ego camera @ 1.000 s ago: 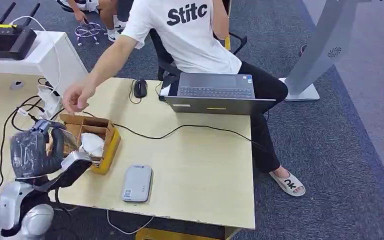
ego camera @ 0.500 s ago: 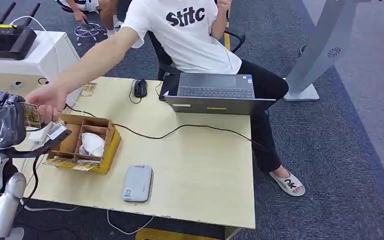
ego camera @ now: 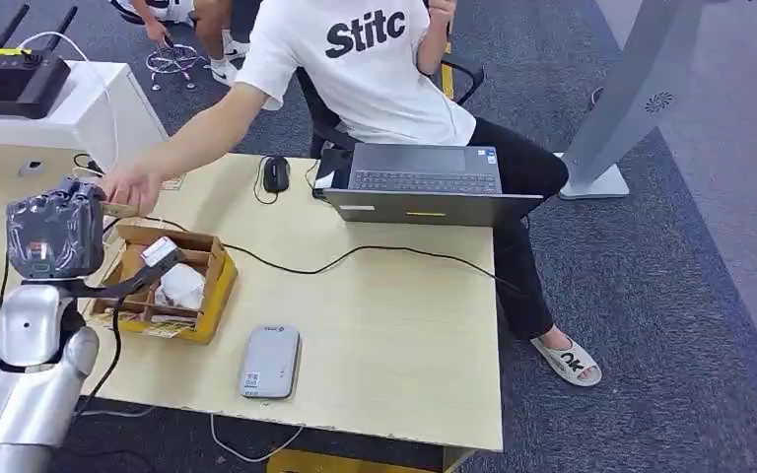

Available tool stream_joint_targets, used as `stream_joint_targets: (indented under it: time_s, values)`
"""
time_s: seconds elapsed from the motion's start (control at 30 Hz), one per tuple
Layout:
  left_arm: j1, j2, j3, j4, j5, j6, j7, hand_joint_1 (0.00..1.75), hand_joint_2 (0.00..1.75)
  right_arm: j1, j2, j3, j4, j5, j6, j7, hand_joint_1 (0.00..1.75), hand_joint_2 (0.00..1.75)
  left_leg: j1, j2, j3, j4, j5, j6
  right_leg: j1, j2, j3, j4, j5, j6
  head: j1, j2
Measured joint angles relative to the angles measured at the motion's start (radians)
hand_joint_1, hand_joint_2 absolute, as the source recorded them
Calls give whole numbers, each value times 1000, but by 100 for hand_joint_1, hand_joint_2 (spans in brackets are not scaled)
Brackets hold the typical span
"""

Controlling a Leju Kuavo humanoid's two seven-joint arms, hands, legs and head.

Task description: Pass the card to the sensor for recognition and then transmit it.

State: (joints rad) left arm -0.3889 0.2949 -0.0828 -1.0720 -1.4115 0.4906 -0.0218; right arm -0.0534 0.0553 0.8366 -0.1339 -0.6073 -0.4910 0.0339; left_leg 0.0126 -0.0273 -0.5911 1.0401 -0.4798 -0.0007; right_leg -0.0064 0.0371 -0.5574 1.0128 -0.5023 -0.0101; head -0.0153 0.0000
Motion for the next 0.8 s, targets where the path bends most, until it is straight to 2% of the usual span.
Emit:
stream_joint_targets:
  time_s: [0.2,0.33,0.37,0.47,0.57,0.7,0.8]
  values:
    - [-4,-23,0,19,42,33,55,0,0,0,0,0,0,-7,-1,5,0,175,0,0,0,0,0,0,0,0,0,0,0,0,0,0]
    - [-1,-34,0,21,97,55,30,0,0,0,0,0,0,-16,-4,10,0,175,0,0,0,0,0,0,0,-1,1,0,0,0,0,0]
    - [7,-37,0,13,117,53,16,0,175,0,0,0,0,-21,-8,16,0,175,0,0,0,0,0,0,0,-1,1,0,0,0,0,0]
    - [44,-45,0,-57,183,14,-19,0,175,1,0,0,0,-34,-17,24,0,175,0,0,0,0,0,0,0,0,1,0,0,0,0,0]
    - [100,-51,0,-174,250,-105,-32,0,175,2,0,0,0,-53,-19,16,0,175,0,0,-1,0,0,0,0,0,0,0,0,0,0,0]
    - [181,-39,-9,-334,362,-312,-31,0,175,4,0,0,0,-75,-19,2,0,175,0,0,-1,0,-1,0,0,0,0,0,0,0,0,0]
    - [259,-11,-15,-440,430,-392,-28,0,175,8,0,0,1,-86,-19,-11,0,175,0,1,-1,0,-1,0,0,0,0,0,0,0,0,0]
